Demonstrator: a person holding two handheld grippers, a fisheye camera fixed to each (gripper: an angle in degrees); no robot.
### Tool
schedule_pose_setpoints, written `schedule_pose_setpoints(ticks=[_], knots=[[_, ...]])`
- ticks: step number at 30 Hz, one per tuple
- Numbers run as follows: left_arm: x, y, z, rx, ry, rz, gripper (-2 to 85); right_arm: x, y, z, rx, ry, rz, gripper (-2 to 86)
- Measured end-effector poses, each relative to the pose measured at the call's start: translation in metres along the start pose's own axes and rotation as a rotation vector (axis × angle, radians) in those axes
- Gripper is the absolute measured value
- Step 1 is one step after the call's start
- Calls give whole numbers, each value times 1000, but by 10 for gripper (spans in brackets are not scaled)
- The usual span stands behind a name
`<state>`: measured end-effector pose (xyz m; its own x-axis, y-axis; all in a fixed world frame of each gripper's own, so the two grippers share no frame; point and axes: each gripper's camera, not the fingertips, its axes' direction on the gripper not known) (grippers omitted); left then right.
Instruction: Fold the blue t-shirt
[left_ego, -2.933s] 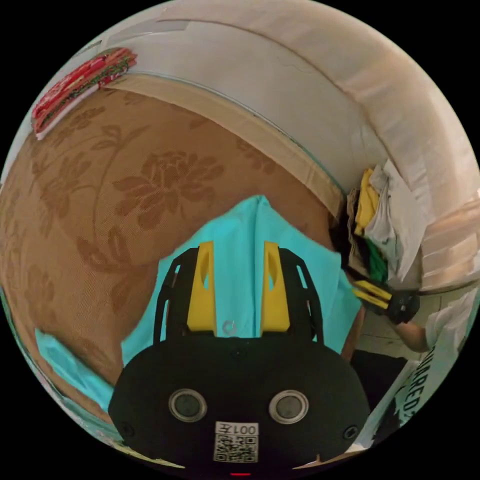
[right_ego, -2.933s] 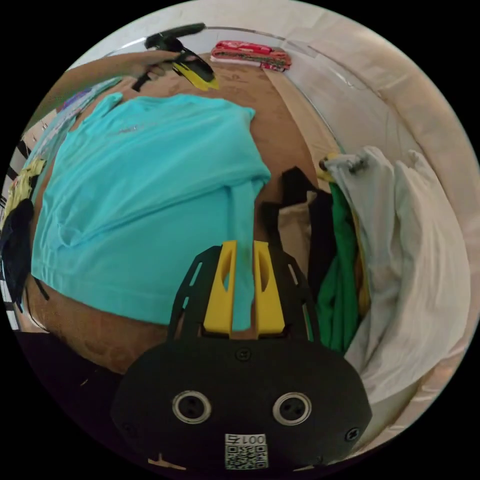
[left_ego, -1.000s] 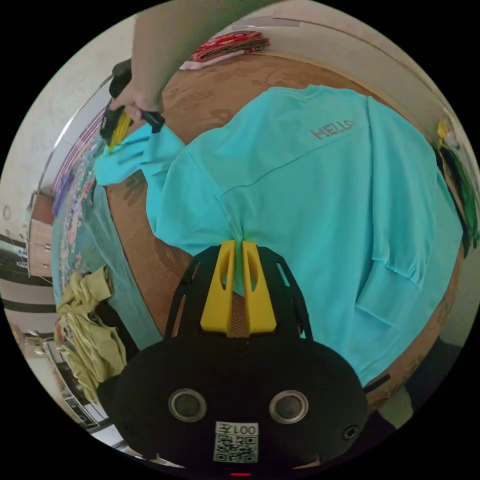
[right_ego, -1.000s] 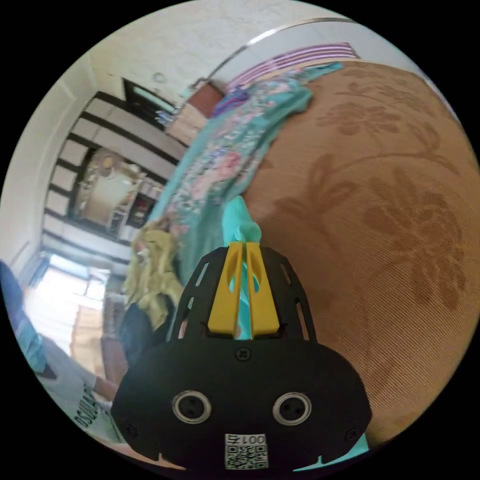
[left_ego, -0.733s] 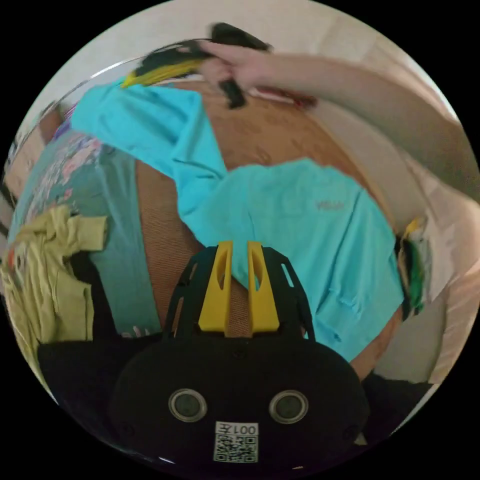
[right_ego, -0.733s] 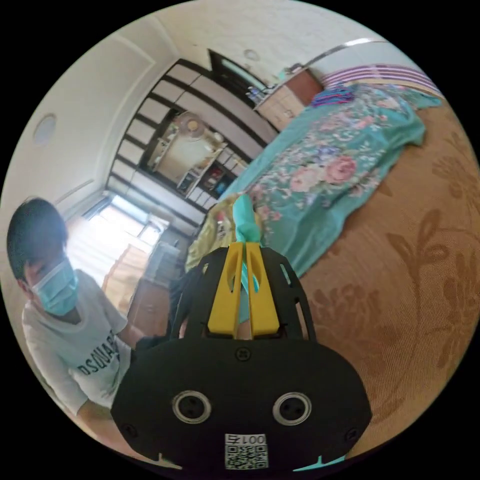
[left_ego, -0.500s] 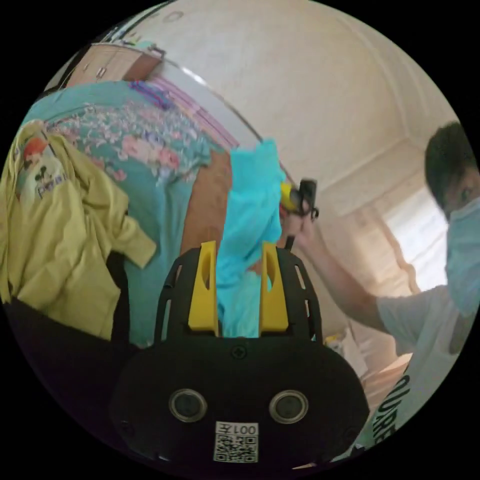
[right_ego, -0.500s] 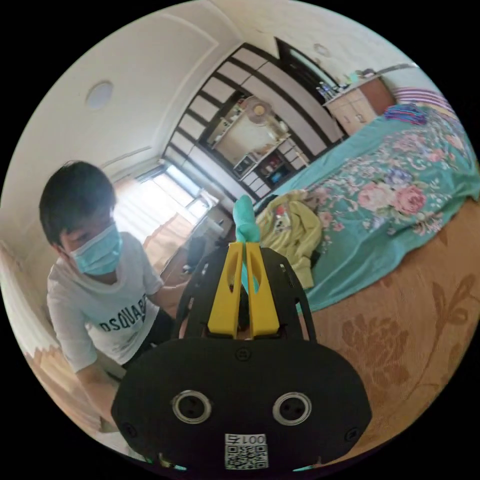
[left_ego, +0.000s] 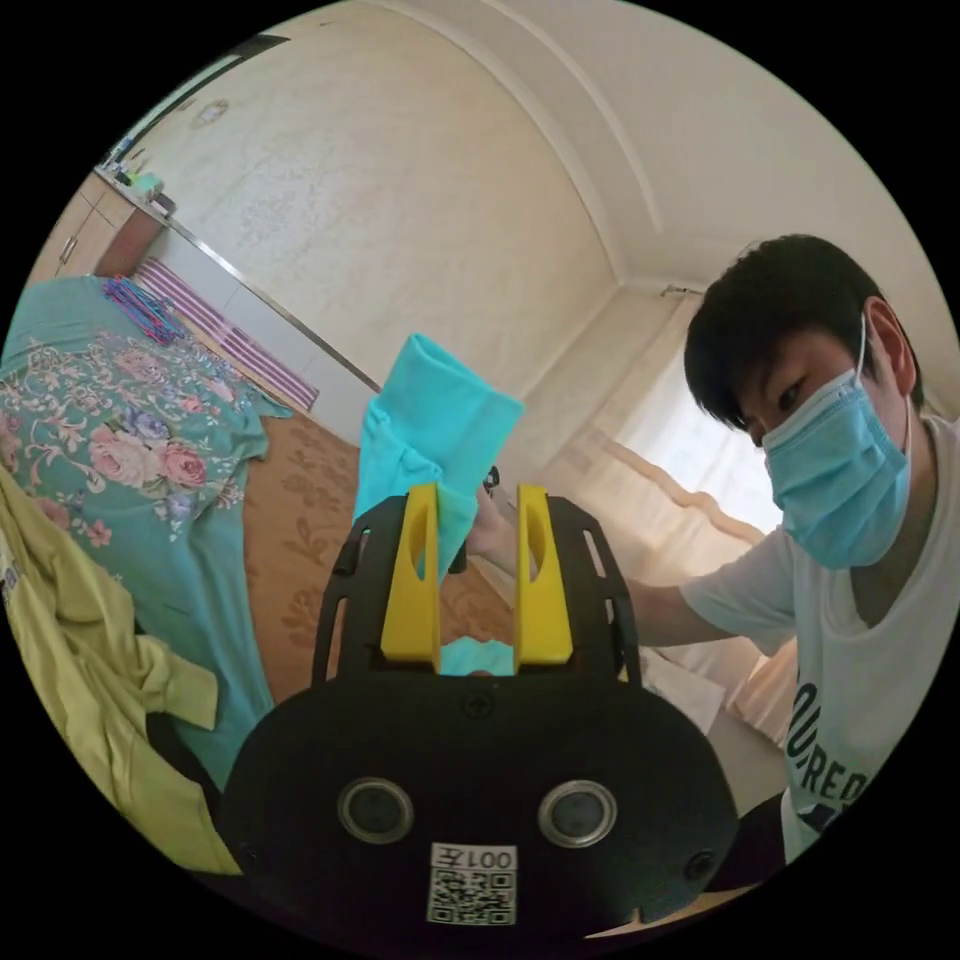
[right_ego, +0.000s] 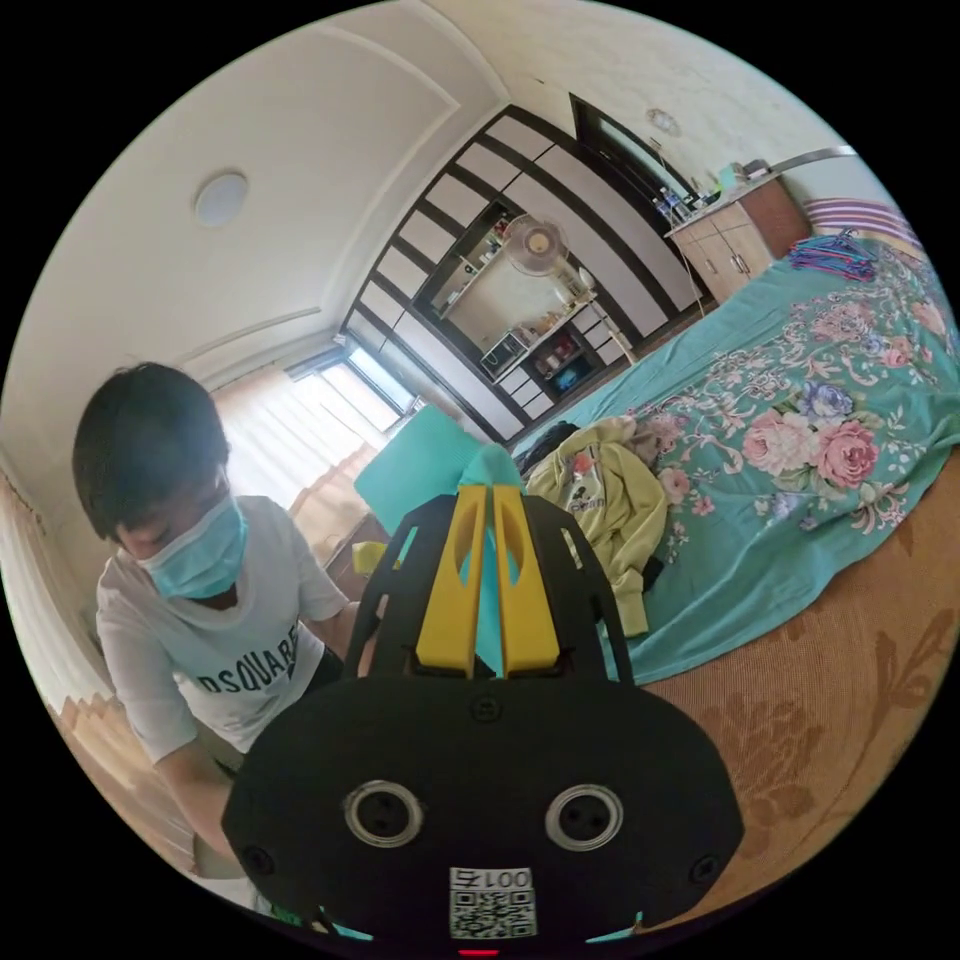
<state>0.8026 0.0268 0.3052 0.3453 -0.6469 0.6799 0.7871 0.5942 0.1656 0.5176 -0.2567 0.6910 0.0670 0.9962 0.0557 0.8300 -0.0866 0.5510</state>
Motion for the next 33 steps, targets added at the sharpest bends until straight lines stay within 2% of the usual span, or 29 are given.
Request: schedule_pose_setpoints(ticks=[2, 5, 9, 13, 19, 22, 24, 26, 29, 31, 33], knots=[[0, 7, -5, -4, -105, -17, 26, -2, -2, 12, -4, -5, -2, 7], [13, 10, -11, -20, -170, 39, 9, -15, -4, 30, -34, -6, -46, 7], [39, 16, -7, -106, -152, 148, 1, -51, 8, 26, -43, -39, -181, 7], [61, 34, 25, -318, 24, 254, -2, -91, 40, 11, -103, -69, -264, 8], [104, 83, 128, -743, 364, 384, -4, -175, 138, -9, -329, 74, -250, 7], [127, 137, 196, -932, 483, 388, -4, -192, 200, -7, -449, 142, -99, 8], [136, 180, 235, -1041, 511, 365, -3, -180, 257, -4, -485, 157, 115, 9], [144, 245, 276, -1165, 480, 323, 1, -163, 306, 2, -512, 148, 300, 10], [143, 304, 296, -1285, 403, 250, 6, -146, 382, 21, -680, 153, 539, 13], [135, 316, 293, -1290, 343, 177, 4, -148, 405, 27, -727, 168, 582, 17], [119, 310, 285, -1245, 249, 91, -4, -153, 402, 25, -658, 211, 553, 28]])
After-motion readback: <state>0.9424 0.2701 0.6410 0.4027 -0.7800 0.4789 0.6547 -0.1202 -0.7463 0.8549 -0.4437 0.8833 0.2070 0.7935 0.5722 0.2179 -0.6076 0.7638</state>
